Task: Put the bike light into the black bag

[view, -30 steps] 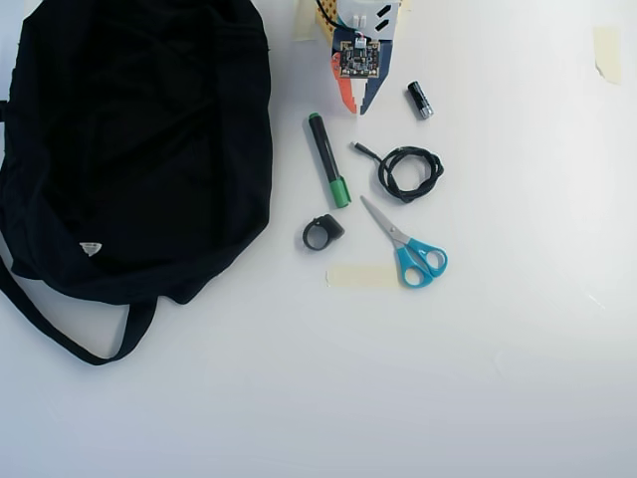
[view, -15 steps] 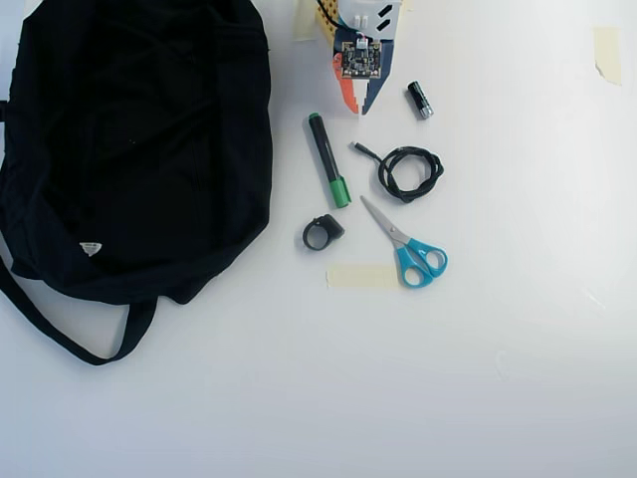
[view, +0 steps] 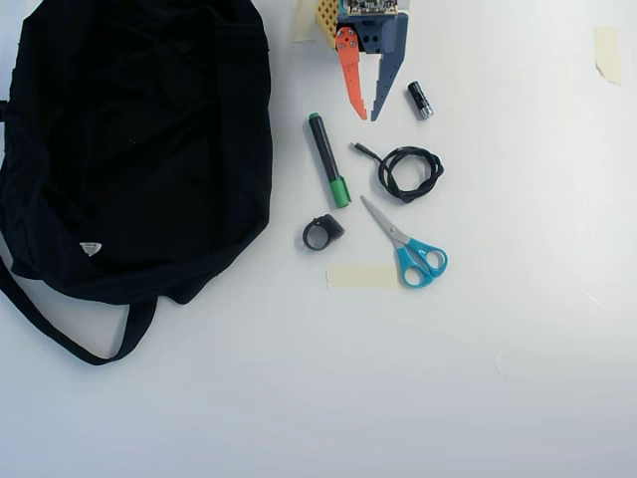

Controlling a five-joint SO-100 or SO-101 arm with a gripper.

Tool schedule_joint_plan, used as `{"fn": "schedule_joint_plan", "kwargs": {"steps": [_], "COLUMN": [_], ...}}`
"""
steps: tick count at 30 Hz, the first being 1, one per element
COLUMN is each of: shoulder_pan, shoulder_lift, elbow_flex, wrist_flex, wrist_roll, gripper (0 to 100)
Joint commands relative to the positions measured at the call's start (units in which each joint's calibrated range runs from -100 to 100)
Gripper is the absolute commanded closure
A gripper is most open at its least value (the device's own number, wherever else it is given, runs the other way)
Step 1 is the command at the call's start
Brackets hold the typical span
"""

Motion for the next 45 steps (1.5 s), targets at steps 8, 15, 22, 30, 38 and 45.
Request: {"fn": "schedule_joint_plan", "kwargs": {"steps": [8,15,22,30,38,45], "shoulder_pan": [-0.40,0.05,0.28,1.47,5.96,6.78], "shoulder_lift": [18.50,32.69,47.21,62.31,74.60,78.16], "elbow_flex": [-15.91,-30.65,-47.90,-65.78,-76.38,-74.23], "wrist_flex": [-19.26,-22.19,-22.19,-22.11,-22.19,-29.69], "wrist_roll": [0.36,0.41,0.47,0.52,0.47,3.25], "gripper": [98,98,98,98,98,98]}}
